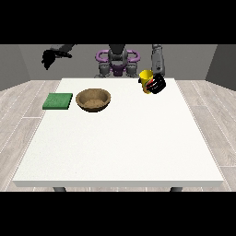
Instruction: Pick the cup and pour the ball into the bowl, then pick the bowl and place it on the pad
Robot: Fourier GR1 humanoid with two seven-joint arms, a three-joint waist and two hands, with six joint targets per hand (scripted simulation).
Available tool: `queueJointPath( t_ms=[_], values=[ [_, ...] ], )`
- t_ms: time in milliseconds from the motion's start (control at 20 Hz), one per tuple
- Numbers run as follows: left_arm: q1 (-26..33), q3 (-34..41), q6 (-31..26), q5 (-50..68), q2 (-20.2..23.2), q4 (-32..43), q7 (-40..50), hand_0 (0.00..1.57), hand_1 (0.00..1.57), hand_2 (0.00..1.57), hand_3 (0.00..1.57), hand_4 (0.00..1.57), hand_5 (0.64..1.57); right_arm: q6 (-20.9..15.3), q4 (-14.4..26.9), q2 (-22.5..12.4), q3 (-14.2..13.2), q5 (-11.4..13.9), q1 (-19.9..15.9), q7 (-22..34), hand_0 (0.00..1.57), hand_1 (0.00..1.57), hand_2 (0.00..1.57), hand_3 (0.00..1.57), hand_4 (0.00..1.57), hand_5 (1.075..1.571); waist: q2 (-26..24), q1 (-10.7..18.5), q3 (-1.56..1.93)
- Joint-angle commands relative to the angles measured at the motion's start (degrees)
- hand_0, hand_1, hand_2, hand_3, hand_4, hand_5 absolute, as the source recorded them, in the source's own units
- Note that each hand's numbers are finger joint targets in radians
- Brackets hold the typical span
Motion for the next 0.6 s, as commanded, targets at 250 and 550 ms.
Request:
queueJointPath(
  t_ms=[250, 550],
  values=[
    [-13.5, -6.5, 3.4, -13.6, 9.7, -0.1, 23.3, 1.47, 1.47, 1.57, 1.57, 1.57, 1.278, 2.1, 6.5, -1.4, -1.9, -1.3, -2.1, -1.5, 0.00, 0.00, 0.00, 0.00, 0.00, 1.568, -1.1, -0.2, -0.21],
    [-16.1, -12.2, 5.4, -22.1, 4.9, -2.0, 33.3, 1.49, 1.49, 1.57, 1.57, 1.53, 1.287, 2.2, 9.8, -1.1, -1.1, 0.6, -2.2, -4.2, 0.00, 0.00, 0.00, 0.00, 0.00, 1.568, -2.0, 0.9, -0.27]
  ],
)
